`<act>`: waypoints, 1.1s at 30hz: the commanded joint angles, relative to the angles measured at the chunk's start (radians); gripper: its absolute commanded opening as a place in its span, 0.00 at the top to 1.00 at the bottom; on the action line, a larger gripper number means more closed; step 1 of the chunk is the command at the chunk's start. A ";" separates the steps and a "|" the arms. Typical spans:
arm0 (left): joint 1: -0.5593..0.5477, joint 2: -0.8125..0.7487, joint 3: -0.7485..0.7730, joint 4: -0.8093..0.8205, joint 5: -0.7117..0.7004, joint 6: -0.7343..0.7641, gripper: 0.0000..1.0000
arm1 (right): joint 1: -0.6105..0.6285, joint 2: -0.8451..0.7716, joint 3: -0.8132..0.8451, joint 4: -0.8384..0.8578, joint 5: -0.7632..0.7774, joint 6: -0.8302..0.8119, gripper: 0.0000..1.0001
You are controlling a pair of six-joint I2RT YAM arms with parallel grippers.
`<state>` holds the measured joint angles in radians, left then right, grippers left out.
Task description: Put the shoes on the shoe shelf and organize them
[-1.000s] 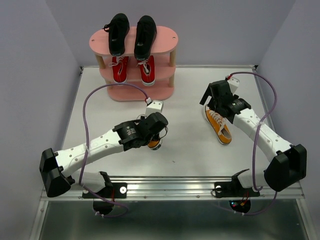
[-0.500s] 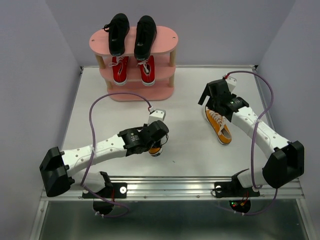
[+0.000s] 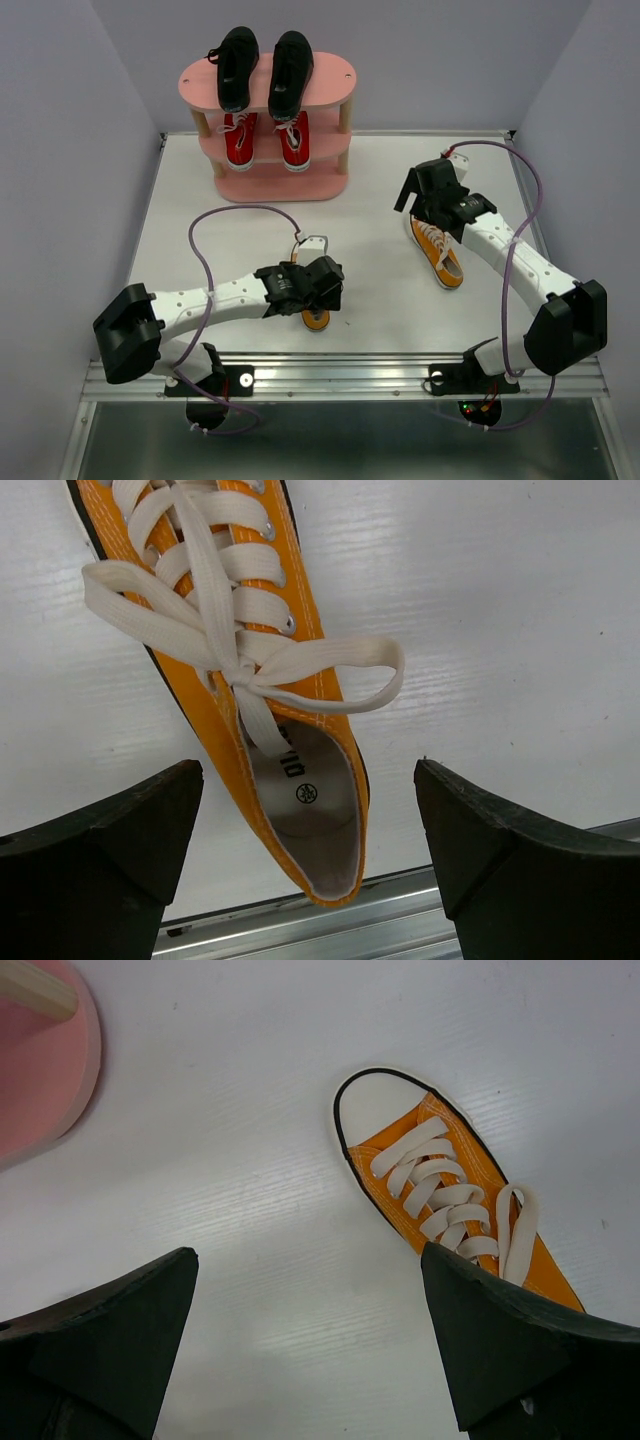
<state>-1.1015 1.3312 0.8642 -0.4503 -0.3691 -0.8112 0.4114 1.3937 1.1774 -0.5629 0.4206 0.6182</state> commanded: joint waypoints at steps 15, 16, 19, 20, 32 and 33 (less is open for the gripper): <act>-0.041 0.043 -0.099 -0.038 -0.016 -0.223 0.31 | -0.006 -0.001 0.076 0.043 -0.054 -0.038 0.01; -0.041 0.045 -0.105 -0.033 -0.016 -0.223 0.35 | -0.006 0.001 0.079 0.043 -0.054 -0.038 0.01; -0.041 0.043 -0.108 -0.036 -0.022 -0.223 0.64 | -0.006 0.008 0.091 0.043 -0.062 -0.038 0.01; -0.041 0.042 -0.103 -0.042 -0.030 -0.221 0.75 | -0.006 0.014 0.094 0.041 -0.063 -0.038 0.01; -0.028 -0.124 -0.005 -0.264 -0.229 -0.209 1.00 | -0.006 0.048 0.116 0.041 -0.077 -0.029 0.01; -0.014 -0.159 0.010 -0.290 -0.241 -0.206 1.00 | -0.006 0.051 0.117 0.043 -0.077 -0.028 0.01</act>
<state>-1.1370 1.2922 0.7971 -0.5972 -0.4553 -1.0306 0.4114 1.4353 1.2488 -0.5533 0.3542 0.5949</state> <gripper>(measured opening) 0.037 0.988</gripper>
